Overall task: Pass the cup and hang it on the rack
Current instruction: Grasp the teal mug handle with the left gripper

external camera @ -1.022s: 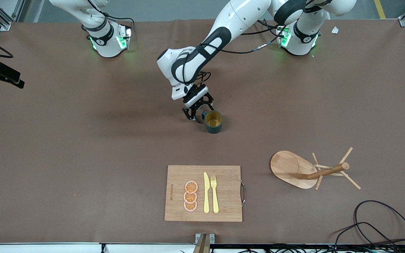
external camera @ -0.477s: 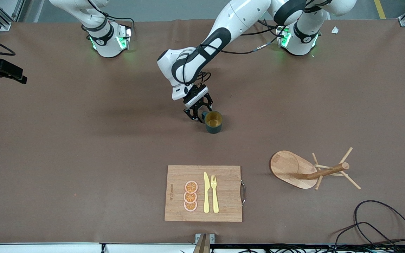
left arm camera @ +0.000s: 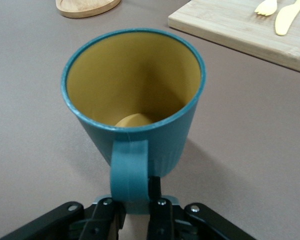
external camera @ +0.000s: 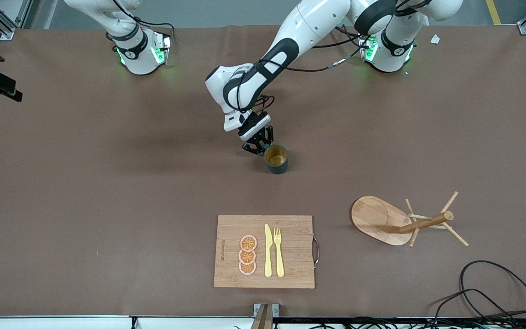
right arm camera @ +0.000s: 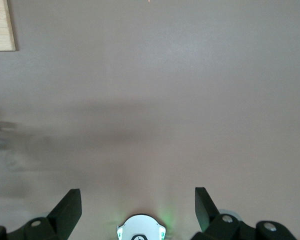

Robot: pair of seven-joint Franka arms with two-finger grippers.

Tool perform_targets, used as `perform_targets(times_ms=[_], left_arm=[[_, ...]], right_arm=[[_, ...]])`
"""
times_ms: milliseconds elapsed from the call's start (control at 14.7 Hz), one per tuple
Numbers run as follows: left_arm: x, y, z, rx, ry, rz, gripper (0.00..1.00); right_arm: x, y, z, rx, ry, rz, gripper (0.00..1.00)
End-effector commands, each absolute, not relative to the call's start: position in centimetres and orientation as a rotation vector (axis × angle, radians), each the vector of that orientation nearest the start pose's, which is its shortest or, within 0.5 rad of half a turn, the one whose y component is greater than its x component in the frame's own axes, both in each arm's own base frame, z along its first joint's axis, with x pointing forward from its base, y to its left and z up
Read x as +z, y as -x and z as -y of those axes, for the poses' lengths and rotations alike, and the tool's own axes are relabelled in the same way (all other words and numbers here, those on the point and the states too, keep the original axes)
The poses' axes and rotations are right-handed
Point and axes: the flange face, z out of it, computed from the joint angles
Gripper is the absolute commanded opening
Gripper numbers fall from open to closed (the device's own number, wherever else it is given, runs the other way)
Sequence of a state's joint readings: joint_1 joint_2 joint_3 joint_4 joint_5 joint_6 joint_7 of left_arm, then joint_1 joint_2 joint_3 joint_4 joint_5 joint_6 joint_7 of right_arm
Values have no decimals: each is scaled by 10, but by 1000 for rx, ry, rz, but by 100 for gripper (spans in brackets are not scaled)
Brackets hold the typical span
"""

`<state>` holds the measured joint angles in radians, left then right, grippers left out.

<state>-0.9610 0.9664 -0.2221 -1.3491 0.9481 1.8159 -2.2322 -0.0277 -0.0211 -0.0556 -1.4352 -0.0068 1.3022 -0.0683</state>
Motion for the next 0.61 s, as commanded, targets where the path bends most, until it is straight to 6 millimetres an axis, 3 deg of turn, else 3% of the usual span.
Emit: perform_targets(times_ms=[0, 136, 341, 545], left_arm=[[153, -359, 610, -953, 2543, 725, 0], [184, -382, 607, -870, 2583, 843, 0], [249, -416, 602, -667, 2709, 1046, 0], [312, -451, 579, -456, 2773, 1175, 0]], right_arm=[[687, -495, 45, 156, 3132, -9, 100], [684, -492, 44, 161, 3130, -6, 100], [682, -493, 42, 166, 3130, -1, 100], [682, -493, 49, 160, 3127, -22, 100]])
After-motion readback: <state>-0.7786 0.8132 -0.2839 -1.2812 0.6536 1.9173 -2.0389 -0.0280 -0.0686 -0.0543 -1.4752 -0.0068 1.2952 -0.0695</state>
